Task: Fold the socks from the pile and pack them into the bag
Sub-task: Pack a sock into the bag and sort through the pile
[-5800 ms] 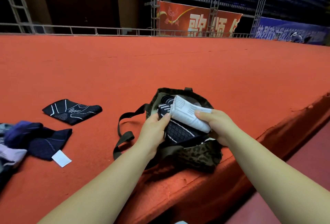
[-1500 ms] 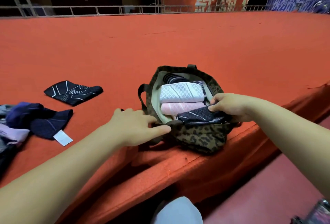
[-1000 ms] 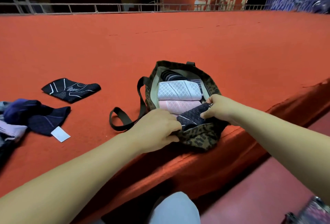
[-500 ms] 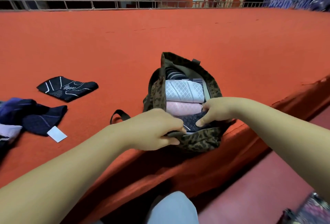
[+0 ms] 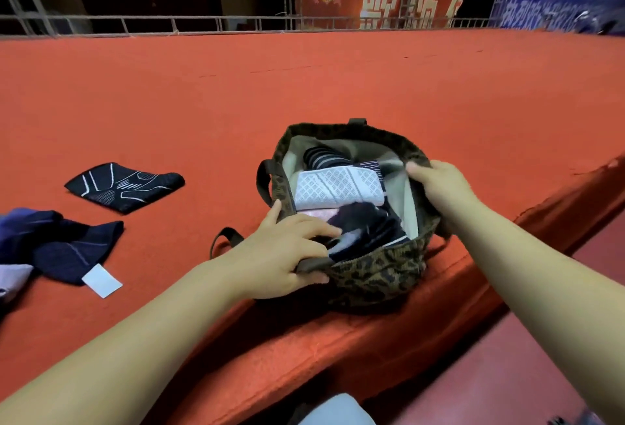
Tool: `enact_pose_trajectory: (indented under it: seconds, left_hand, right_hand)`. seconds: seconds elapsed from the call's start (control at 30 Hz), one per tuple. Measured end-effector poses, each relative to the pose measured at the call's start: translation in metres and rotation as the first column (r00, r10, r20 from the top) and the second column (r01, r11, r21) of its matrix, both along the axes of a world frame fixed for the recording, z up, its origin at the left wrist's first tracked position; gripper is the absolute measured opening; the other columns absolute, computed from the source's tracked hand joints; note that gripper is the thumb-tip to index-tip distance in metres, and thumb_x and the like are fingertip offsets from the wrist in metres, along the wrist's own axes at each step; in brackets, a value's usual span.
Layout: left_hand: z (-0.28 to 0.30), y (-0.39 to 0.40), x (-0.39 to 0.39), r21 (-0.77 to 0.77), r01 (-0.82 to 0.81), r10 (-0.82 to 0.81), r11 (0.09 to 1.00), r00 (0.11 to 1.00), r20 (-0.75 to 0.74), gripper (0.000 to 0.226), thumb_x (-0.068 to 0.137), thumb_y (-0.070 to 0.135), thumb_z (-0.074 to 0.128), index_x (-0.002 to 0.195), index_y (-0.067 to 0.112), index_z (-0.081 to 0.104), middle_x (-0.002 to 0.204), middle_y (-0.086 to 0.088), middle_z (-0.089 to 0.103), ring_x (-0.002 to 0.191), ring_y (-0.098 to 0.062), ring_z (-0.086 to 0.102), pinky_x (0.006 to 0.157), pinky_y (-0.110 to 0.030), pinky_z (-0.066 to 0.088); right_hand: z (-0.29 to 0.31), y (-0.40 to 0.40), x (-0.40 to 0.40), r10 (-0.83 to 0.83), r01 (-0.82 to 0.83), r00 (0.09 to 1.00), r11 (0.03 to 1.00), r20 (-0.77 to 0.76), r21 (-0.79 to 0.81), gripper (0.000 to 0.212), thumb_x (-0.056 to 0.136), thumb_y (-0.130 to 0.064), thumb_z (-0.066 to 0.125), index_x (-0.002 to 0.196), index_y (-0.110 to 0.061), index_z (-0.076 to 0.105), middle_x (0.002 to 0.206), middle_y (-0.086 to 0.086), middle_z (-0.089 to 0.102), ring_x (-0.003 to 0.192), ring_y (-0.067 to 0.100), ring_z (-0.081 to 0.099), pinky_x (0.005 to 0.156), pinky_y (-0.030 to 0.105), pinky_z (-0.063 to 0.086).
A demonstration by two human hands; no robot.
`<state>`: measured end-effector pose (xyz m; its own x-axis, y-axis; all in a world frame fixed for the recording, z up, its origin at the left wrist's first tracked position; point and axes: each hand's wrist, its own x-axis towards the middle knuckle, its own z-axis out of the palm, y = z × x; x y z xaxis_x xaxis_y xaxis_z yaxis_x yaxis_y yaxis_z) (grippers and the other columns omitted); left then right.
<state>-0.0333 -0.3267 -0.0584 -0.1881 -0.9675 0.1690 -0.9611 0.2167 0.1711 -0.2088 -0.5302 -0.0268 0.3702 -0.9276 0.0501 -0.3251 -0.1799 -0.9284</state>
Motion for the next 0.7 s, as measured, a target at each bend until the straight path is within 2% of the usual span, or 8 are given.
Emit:
enact_pose_trajectory:
  seconds: [0.07,0.13,0.23,0.3,0.4,0.57,0.63,0.7]
  left_hand:
    - [0.001,-0.002,0.002,-0.075,0.048,-0.050,0.996,0.998,-0.025,0.016,0.085,0.040,0.064,0.092,0.032,0.052,0.150,0.010,0.034,0.139,-0.006,0.027,0.116,-0.055,-0.002]
    - [0.005,-0.008,-0.003,-0.104,0.090,-0.102,0.991,0.987,-0.121,0.045,0.077,0.038,0.073,0.109,0.038,0.040,0.155,0.004,0.023,0.141,-0.006,0.024,0.119,-0.038,0.014]
    - [0.020,-0.015,-0.017,0.062,0.054,-0.034,0.997,0.956,-0.290,0.096,0.072,0.035,0.080,0.139,0.049,0.013,0.155,0.015,0.015,0.130,0.003,0.038,0.102,-0.003,0.026]
    - [0.021,-0.024,-0.022,0.155,0.088,-0.060,0.984,0.983,-0.172,0.093,0.076,0.044,0.072,0.148,0.036,0.014,0.150,0.016,0.030,0.131,-0.006,0.039,0.108,-0.015,0.028]
    - [0.023,-0.030,-0.028,0.229,0.138,-0.147,0.964,0.989,0.023,0.085,0.077,0.063,0.054,0.147,0.031,0.019,0.145,0.011,0.042,0.130,-0.017,0.037,0.111,-0.034,0.027]
    - [0.021,-0.034,-0.033,0.138,0.147,-0.126,0.979,0.980,-0.152,0.095,0.074,0.075,0.035,0.151,0.028,0.003,0.158,0.013,0.004,0.144,-0.003,0.005,0.118,-0.030,0.016]
    - [0.021,-0.041,-0.041,0.165,0.174,-0.145,0.971,0.974,-0.175,0.088,0.077,0.073,0.032,0.150,0.026,0.014,0.154,0.007,0.025,0.140,-0.009,0.023,0.113,-0.032,0.026]
    - [0.020,-0.044,-0.050,0.211,0.186,-0.161,0.960,0.979,-0.128,0.080,0.078,0.072,0.031,0.141,0.022,0.031,0.133,0.007,0.050,0.119,-0.013,0.045,0.105,-0.034,0.032]
  right_hand:
    - [0.016,-0.006,0.003,-0.066,0.036,0.991,0.970,-0.114,-0.241,0.029,0.092,-0.027,0.052,0.072,-0.007,0.056,0.065,0.008,0.049,0.062,0.021,0.044,0.053,0.033,0.028]
    - [0.029,-0.010,0.008,-0.053,-0.063,0.958,0.922,-0.283,-0.383,0.033,0.092,-0.025,0.050,0.066,-0.005,0.048,0.061,0.009,0.043,0.059,0.024,0.038,0.052,0.035,0.025]
    - [0.049,-0.008,0.018,-0.098,-0.104,0.923,0.867,-0.372,-0.488,0.031,0.089,-0.022,0.050,0.067,0.001,0.048,0.065,0.015,0.047,0.063,0.029,0.041,0.053,0.035,0.028]
    - [0.054,-0.011,0.022,-0.123,-0.132,0.886,0.857,-0.447,-0.497,0.026,0.086,-0.020,0.049,0.068,-0.001,0.050,0.068,0.016,0.050,0.067,0.030,0.046,0.055,0.035,0.030]
    - [0.053,-0.008,0.024,-0.071,-0.254,0.696,0.906,-0.714,-0.339,0.024,0.084,-0.024,0.052,0.070,-0.005,0.056,0.072,0.014,0.058,0.071,0.031,0.054,0.055,0.031,0.037]
    - [0.058,0.004,0.020,0.131,-0.299,0.807,0.932,-0.576,-0.207,0.026,0.094,-0.028,0.048,0.074,-0.012,0.053,0.072,0.005,0.054,0.063,0.021,0.049,0.056,0.030,0.034]
    - [0.055,0.008,0.013,0.188,-0.331,0.712,0.939,-0.677,-0.088,0.037,0.096,-0.046,0.043,0.092,-0.012,0.058,0.091,0.007,0.061,0.080,0.024,0.059,0.066,0.030,0.042]
    - [0.045,0.011,0.001,0.240,-0.338,0.589,0.940,-0.771,0.034,0.049,0.088,-0.060,0.048,0.101,-0.015,0.061,0.097,0.006,0.067,0.087,0.026,0.064,0.072,0.033,0.051]
